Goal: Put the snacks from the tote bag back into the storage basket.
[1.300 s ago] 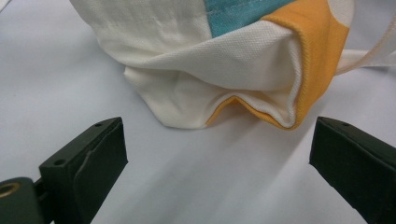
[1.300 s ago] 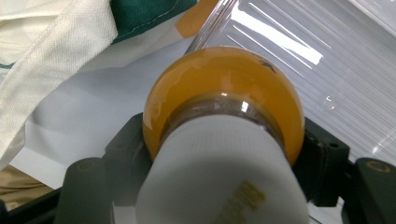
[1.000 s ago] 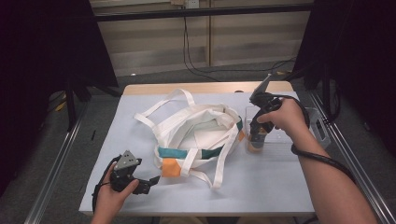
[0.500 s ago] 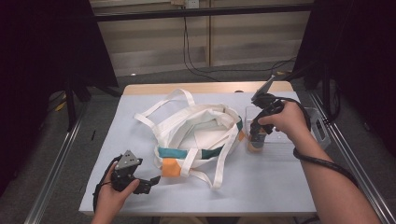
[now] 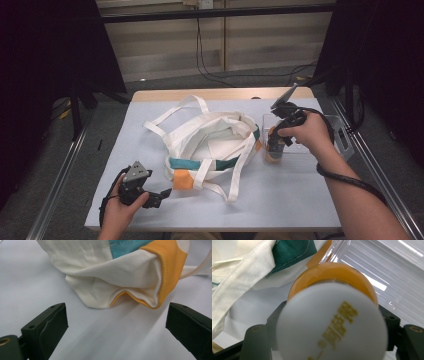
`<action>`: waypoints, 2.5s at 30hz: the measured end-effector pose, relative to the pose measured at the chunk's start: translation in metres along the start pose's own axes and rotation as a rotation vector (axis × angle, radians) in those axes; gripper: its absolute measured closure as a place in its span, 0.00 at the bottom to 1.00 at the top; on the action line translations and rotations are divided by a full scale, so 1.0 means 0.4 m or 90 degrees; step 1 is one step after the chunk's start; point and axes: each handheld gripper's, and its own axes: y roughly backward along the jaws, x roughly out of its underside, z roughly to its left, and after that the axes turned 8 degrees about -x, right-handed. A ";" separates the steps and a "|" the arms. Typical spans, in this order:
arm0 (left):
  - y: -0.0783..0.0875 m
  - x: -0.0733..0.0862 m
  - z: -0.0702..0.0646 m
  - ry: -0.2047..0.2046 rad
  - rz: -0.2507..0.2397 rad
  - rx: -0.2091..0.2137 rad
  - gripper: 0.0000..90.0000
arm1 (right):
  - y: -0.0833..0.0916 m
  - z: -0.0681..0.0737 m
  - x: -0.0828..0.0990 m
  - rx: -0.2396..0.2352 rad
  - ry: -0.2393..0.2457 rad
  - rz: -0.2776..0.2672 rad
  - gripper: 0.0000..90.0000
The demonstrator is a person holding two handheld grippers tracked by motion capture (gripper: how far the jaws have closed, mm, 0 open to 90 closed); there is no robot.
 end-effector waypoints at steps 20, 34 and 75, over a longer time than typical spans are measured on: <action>0.005 0.007 0.000 0.007 0.006 -0.002 0.04 | -0.019 -0.022 0.043 -0.008 0.002 -0.039 0.21; 0.005 0.008 -0.001 0.006 0.007 -0.008 0.04 | -0.014 -0.036 0.100 -0.038 0.017 -0.072 0.16; 0.000 0.011 -0.003 0.012 0.008 -0.003 0.04 | -0.015 0.023 0.197 -0.083 0.106 -0.127 0.12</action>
